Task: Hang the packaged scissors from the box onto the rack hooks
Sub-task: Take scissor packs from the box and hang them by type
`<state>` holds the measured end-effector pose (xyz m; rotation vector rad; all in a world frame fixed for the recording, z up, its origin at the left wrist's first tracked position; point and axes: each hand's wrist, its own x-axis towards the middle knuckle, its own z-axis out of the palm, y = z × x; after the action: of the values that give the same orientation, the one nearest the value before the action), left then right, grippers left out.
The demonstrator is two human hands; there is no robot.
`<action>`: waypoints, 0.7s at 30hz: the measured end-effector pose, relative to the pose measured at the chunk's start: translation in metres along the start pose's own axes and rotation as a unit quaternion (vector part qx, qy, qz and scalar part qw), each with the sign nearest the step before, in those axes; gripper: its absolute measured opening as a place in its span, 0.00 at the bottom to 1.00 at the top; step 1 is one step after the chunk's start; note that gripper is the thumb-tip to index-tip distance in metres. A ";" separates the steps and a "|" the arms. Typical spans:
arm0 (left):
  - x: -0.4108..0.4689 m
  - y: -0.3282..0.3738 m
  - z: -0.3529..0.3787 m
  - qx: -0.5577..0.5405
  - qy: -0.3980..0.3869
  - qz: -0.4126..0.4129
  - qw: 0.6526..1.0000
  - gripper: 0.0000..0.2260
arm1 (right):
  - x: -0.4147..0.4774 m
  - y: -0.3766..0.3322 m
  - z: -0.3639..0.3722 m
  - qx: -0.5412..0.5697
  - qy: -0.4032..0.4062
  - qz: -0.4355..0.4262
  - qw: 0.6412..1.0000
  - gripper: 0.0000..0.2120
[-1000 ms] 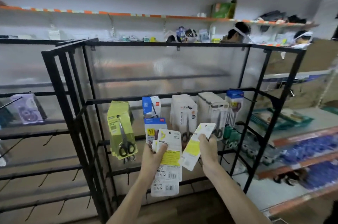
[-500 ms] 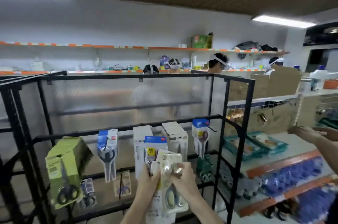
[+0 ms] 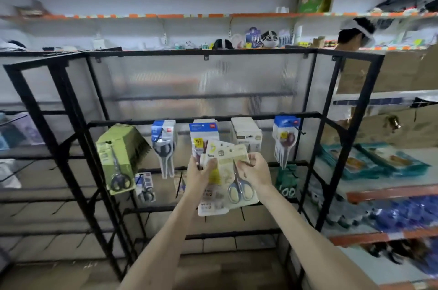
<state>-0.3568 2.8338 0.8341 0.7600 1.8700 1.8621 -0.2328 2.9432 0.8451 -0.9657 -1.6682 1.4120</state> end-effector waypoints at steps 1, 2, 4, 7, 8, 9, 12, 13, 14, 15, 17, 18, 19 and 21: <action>0.005 0.002 -0.005 0.002 0.005 0.004 1.000 0.14 | 0.004 -0.004 0.004 0.000 -0.001 -0.008 1.000 0.07; 0.009 0.004 -0.009 0.007 0.006 0.011 1.000 0.14 | 0.007 -0.006 0.008 0.003 -0.001 -0.014 1.000 0.07; 0.020 0.006 -0.018 0.015 0.006 0.026 1.000 0.15 | 0.013 -0.009 0.013 0.016 -0.002 -0.017 1.000 0.07; 0.028 0.008 -0.026 0.000 0.004 0.028 1.000 0.15 | 0.018 -0.016 0.018 0.024 -0.002 -0.022 0.999 0.06; 0.029 0.010 -0.027 0.001 0.002 0.033 0.999 0.15 | 0.020 -0.018 0.020 0.026 -0.002 -0.023 0.999 0.07; 0.029 0.012 -0.029 0.005 0.005 0.032 0.999 0.15 | 0.021 -0.018 0.022 0.029 0.000 -0.020 0.999 0.09; 0.034 0.010 -0.035 0.016 0.008 0.029 0.999 0.15 | 0.026 -0.014 0.029 0.044 0.001 -0.006 0.999 0.08; 0.034 0.011 -0.038 0.018 0.007 0.028 0.999 0.15 | 0.026 -0.014 0.031 0.048 -0.002 -0.001 0.999 0.07; 0.035 0.011 -0.041 0.018 0.006 0.026 0.999 0.15 | 0.027 -0.014 0.033 0.051 -0.001 0.003 0.999 0.08; 0.035 0.011 -0.044 0.014 0.005 0.023 1.000 0.16 | 0.027 -0.014 0.035 0.053 0.004 0.009 0.999 0.10; 0.036 0.007 -0.052 0.008 0.003 0.021 1.000 0.15 | 0.028 -0.011 0.039 0.059 0.018 0.024 0.998 0.12; 0.035 0.006 -0.057 0.004 0.001 0.022 1.000 0.15 | 0.027 -0.009 0.041 0.064 0.025 0.034 0.997 0.12; 0.034 0.005 -0.061 -0.002 0.000 0.025 1.000 0.15 | 0.026 -0.007 0.042 0.072 0.030 0.041 0.996 0.12; 0.033 0.000 -0.070 -0.007 -0.001 0.026 1.000 0.14 | 0.024 -0.001 0.045 0.087 0.036 0.056 0.994 0.11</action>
<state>-0.4266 2.7996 0.8400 0.8134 1.8508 1.9033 -0.2838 2.9447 0.8424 -1.0121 -1.4305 1.5500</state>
